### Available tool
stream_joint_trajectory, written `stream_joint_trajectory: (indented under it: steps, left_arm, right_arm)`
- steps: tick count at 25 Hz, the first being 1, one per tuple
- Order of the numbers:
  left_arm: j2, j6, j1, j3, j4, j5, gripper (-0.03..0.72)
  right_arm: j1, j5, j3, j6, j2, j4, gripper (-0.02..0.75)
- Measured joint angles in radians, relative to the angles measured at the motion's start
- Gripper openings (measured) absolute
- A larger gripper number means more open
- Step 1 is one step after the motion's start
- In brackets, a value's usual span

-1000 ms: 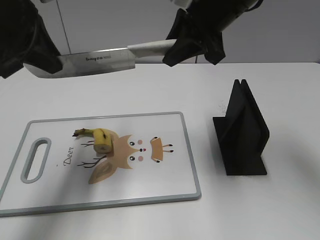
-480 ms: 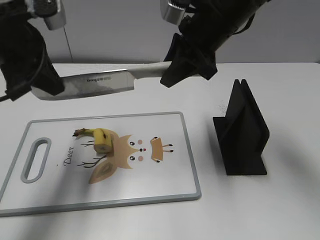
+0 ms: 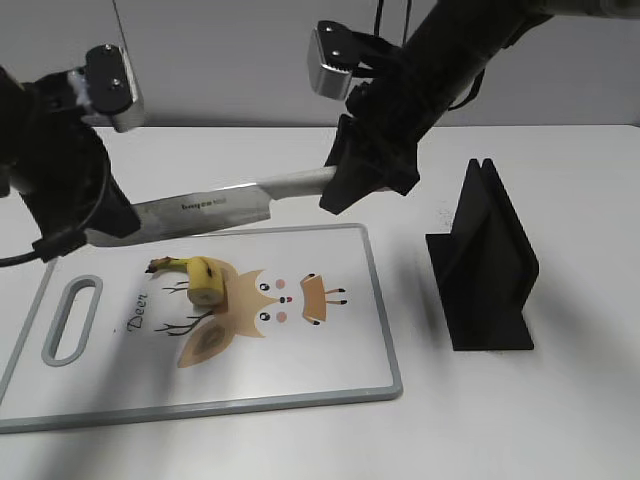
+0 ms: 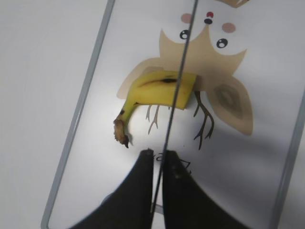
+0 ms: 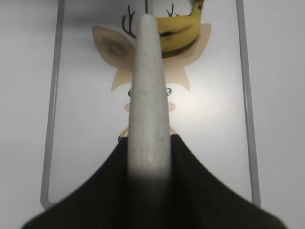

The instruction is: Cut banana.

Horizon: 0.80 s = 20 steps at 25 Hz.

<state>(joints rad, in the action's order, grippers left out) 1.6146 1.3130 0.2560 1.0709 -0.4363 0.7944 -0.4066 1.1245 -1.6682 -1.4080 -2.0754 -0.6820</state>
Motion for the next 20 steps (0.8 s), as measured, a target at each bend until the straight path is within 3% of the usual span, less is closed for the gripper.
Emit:
stream_joint_trajectory:
  steps: [7,20]
  left_arm:
    - [0.000,-0.004,0.057,-0.098,0.008,-0.164,0.020]
    - [0.043,-0.006,0.064,-0.146,0.012,-0.266,0.020]
  right_arm:
    - [0.000,-0.001,0.006,0.000,-0.023,0.049,0.178]
    - [-0.001,-0.076,0.052,-0.004,-0.062,0.045,0.185]
